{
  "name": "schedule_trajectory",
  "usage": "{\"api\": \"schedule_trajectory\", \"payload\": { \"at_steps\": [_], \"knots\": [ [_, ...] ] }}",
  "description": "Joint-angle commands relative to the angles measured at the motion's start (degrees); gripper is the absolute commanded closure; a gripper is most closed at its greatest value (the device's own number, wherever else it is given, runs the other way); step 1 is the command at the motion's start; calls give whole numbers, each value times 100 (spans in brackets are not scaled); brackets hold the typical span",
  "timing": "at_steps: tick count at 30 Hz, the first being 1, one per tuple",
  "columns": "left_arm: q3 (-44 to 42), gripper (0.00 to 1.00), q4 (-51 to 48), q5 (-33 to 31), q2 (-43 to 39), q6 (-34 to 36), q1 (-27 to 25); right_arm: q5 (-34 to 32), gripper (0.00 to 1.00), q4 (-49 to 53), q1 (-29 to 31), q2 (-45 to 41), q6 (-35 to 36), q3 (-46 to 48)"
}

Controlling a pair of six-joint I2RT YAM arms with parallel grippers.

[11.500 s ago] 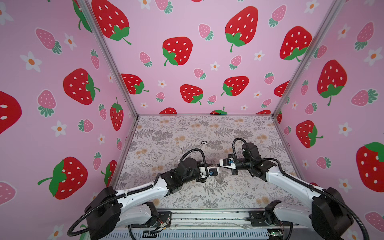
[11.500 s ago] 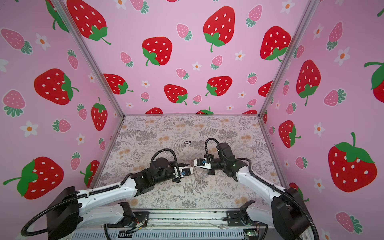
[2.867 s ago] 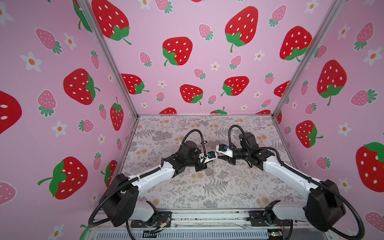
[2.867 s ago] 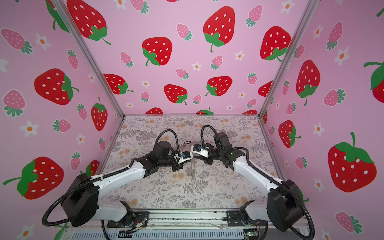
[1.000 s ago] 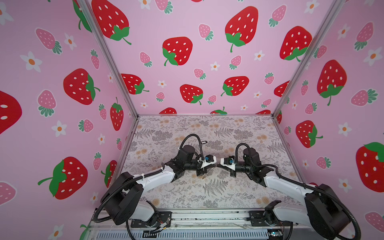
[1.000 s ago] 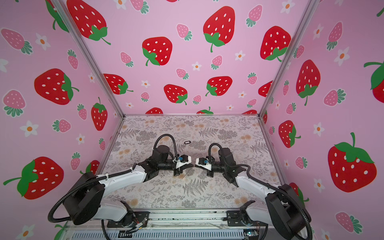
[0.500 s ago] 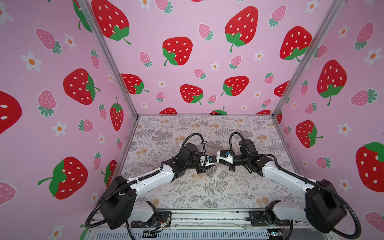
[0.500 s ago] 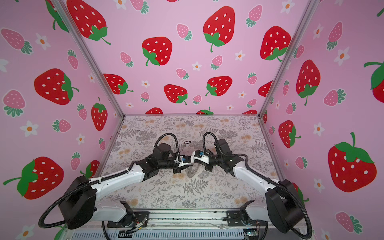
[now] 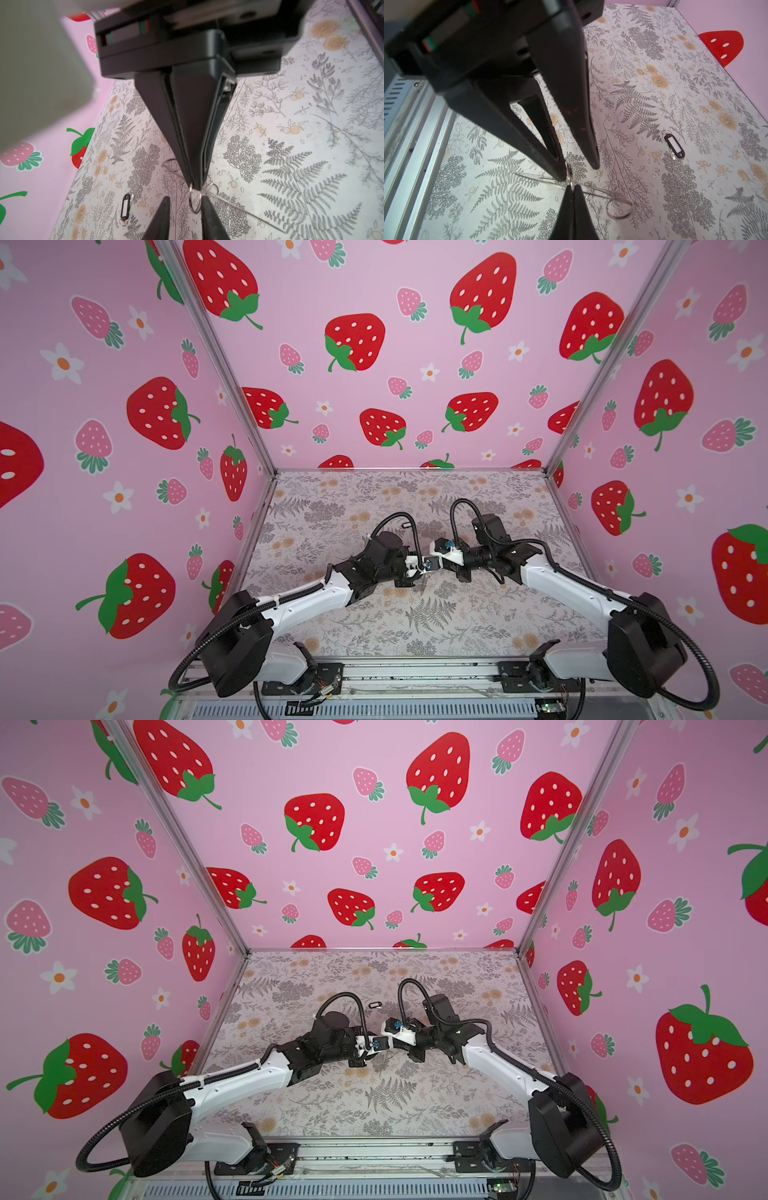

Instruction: Put the keys on the keyring

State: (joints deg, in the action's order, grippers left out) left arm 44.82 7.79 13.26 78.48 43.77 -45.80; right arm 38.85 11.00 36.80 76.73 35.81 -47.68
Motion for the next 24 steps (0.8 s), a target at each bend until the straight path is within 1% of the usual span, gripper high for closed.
{"api": "schedule_trajectory", "payload": {
  "at_steps": [1,4,7,11,13,15,17,19,21,23,24],
  "knots": [
    [320,73,-161,-192,119,80,-40,105,100,182,64,17,80,-162],
    [326,73,-165,-167,159,45,-42,99,100,142,65,-1,37,-210],
    [340,76,-133,-118,172,-12,-43,162,100,142,77,22,-8,-283],
    [369,87,-160,-53,227,-77,-56,171,100,146,103,88,-13,-351],
    [395,99,-246,-17,247,-96,-56,152,99,132,104,105,0,-389],
    [392,100,-308,91,248,-155,-32,116,92,137,108,122,64,-440],
    [286,100,-192,304,197,-362,42,67,78,155,100,160,240,-515],
    [111,100,32,609,100,-733,176,40,73,221,11,314,511,-691],
    [-46,100,236,910,41,-940,278,100,70,647,-102,589,866,-1177],
    [-137,100,394,1201,-13,-1039,379,127,64,896,-196,813,872,-1540],
    [-200,100,617,1304,-26,-1159,431,103,59,962,-208,844,807,-1614]
  ]
}}
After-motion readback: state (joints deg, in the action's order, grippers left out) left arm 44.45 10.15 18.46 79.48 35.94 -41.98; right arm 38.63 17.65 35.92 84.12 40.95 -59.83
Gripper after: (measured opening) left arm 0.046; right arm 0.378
